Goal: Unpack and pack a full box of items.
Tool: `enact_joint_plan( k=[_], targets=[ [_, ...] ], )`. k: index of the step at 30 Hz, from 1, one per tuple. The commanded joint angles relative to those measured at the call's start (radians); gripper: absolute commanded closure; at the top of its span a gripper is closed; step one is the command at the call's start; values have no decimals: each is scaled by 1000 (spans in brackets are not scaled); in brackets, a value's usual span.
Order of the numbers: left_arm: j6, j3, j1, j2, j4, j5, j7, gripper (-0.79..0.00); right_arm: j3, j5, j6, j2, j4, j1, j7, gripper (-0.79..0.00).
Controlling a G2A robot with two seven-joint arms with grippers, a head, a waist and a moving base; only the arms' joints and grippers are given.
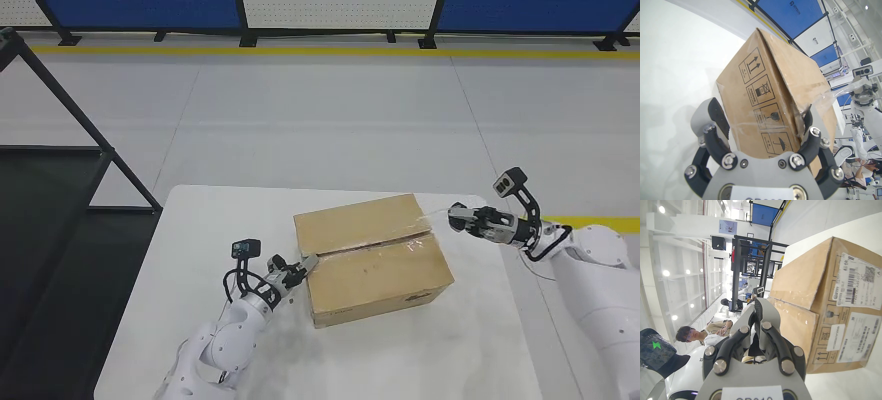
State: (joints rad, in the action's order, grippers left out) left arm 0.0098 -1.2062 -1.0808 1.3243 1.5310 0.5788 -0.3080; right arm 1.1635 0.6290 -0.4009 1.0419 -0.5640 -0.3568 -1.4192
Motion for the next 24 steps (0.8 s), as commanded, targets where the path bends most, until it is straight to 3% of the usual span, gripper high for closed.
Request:
enact_joint_plan(
  k=[1, 9, 24],
  targets=[
    [1, 0, 0, 0, 0, 1, -1, -785, -7, -9, 0, 2, 32, 11, 0, 0],
    [0, 0, -3, 1, 1, 3, 0, -785, -42, -79, 24, 14, 166, 63, 28, 0],
    [-2, 9, 1, 5, -4, 8, -4, -785, -62, -140, 59, 20, 225, 92, 31, 0]
  ],
)
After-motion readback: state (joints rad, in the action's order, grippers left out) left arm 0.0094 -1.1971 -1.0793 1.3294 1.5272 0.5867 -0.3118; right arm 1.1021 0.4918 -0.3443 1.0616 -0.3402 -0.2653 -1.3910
